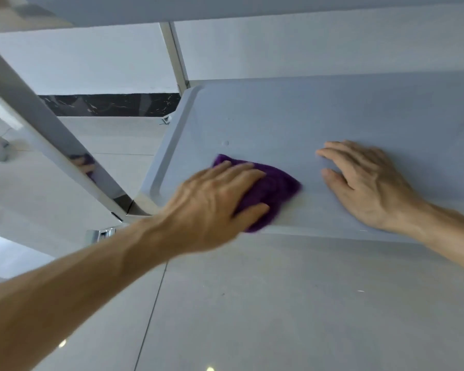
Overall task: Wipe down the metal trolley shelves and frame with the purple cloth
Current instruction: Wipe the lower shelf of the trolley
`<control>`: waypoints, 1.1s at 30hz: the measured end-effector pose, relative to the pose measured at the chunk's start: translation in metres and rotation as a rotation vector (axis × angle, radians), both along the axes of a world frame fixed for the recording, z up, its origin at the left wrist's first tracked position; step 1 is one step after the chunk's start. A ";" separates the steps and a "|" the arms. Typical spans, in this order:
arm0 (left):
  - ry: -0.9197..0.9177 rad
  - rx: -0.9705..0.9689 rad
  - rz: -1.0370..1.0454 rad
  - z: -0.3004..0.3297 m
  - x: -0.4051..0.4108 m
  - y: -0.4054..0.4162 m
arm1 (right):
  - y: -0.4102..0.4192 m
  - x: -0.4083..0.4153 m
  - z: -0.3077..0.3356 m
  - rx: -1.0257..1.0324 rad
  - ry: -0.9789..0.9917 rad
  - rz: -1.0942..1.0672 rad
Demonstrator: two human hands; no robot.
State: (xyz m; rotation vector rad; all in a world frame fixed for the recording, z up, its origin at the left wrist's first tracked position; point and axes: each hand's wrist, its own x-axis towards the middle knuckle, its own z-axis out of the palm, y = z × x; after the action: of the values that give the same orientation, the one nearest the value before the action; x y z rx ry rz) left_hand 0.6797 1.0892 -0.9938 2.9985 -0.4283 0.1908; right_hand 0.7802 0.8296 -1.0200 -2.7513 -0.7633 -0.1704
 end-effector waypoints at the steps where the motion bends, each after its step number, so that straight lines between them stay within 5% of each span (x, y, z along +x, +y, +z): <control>1: 0.014 -0.009 0.071 0.002 0.005 0.013 | 0.000 -0.001 0.000 -0.003 0.001 -0.003; 8: 0.183 -0.053 0.642 0.004 0.079 0.071 | 0.005 -0.004 0.000 -0.034 -0.025 -0.036; 15: 0.098 -0.031 0.150 -0.008 0.091 -0.043 | 0.003 -0.004 0.001 -0.041 -0.013 -0.032; 19: -0.008 -0.039 -0.102 -0.011 0.066 -0.034 | -0.002 -0.005 0.001 -0.030 -0.004 -0.019; 29: 0.099 -0.104 0.613 -0.006 0.152 0.078 | 0.003 -0.004 -0.002 -0.042 -0.009 -0.046; 33: 0.064 -0.094 0.502 -0.008 0.177 0.013 | 0.005 -0.004 -0.001 -0.035 -0.014 -0.053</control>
State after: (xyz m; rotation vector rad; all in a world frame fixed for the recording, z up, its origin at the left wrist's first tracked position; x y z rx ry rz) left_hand 0.8569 1.1021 -1.0018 2.9461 0.3374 0.1467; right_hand 0.7766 0.8344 -1.0212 -2.8076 -0.7032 -0.1887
